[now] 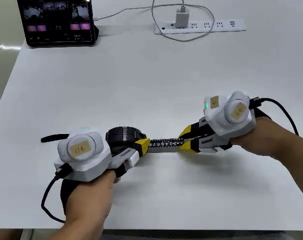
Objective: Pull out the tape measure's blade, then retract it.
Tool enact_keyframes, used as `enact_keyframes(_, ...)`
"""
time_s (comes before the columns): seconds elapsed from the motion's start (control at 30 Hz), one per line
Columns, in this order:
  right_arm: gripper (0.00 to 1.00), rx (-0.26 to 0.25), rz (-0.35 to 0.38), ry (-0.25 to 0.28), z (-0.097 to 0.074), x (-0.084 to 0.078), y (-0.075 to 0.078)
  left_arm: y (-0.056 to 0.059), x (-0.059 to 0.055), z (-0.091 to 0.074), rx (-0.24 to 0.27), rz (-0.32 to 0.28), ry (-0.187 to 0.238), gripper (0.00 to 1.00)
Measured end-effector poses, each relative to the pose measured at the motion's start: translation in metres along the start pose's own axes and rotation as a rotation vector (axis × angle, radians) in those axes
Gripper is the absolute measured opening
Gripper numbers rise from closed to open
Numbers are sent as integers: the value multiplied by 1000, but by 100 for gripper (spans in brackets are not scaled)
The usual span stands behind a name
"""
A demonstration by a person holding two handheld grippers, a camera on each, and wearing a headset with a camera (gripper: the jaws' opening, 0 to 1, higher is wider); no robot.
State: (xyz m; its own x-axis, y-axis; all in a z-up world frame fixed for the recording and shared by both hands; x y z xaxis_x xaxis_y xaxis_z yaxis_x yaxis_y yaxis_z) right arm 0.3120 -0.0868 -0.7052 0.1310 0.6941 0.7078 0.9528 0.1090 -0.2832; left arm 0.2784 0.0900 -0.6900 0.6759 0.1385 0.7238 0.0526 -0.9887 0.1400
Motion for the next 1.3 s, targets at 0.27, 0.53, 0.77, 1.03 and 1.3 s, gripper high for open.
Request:
enact_keyframes(0.27, 11, 16, -8, 20, 11, 10, 1, 0, 0, 0, -1, -2, -2, 58)
enact_keyframes(0.53, 11, 30, -12, 37, 21, 16, 4, 0, 0, 0, 0, 2, -3, 58)
enact_keyframes(0.77, 11, 35, -11, 52, 26, 20, 4, 1, 0, 1, -1, 2, -4, 58)
enact_keyframes(1.03, 11, 34, -18, 73, 32, 26, 6, 0, 0, 0, -2, -3, -7, 58)
enact_keyframes(1.3, 11, 38, -19, 89, 39, 30, 7, 0, 0, 0, -3, -1, -7, 58)
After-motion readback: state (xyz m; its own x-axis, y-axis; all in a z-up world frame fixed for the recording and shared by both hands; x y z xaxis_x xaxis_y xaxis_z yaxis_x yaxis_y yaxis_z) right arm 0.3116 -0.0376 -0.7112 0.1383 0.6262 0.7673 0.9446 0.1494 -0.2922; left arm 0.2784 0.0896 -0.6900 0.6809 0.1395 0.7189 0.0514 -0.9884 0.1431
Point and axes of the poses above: the centre of the closed fingertips' face, and the gripper's own axes: z roughly forward along the fingers, y roughly to its right, x roughly out of its top, the point moved 6 cm from there along -z, roughly backward along the fingers, and after that the axes turned 13 degrees about x, right-handed, at the moved point
